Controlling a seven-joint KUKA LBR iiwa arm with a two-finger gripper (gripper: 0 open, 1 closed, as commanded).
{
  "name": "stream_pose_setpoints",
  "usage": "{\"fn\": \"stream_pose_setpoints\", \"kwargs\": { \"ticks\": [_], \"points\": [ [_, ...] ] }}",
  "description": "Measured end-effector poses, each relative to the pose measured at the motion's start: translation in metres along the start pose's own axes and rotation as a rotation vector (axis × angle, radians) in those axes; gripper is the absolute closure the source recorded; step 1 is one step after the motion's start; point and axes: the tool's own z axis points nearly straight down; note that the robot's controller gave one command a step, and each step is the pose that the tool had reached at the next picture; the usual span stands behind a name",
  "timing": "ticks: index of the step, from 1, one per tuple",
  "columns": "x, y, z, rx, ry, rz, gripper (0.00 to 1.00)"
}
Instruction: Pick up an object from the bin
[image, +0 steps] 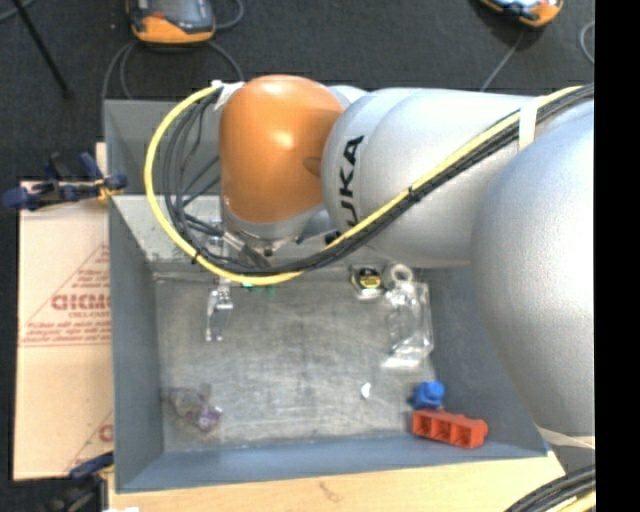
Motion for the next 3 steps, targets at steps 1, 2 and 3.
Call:
{"fn": "stream_pose_setpoints", "kwargs": {
  "ticks": [1,2,3],
  "points": [
    [0.077,-0.001,0.117,0.002,0.005,-0.037,0.00],
    [0.091,0.019,0.126,0.002,-0.004,-0.234,0.00],
    [0.116,-0.034,0.006,0.003,-0.013,-0.251,0.00]
  ]
}}
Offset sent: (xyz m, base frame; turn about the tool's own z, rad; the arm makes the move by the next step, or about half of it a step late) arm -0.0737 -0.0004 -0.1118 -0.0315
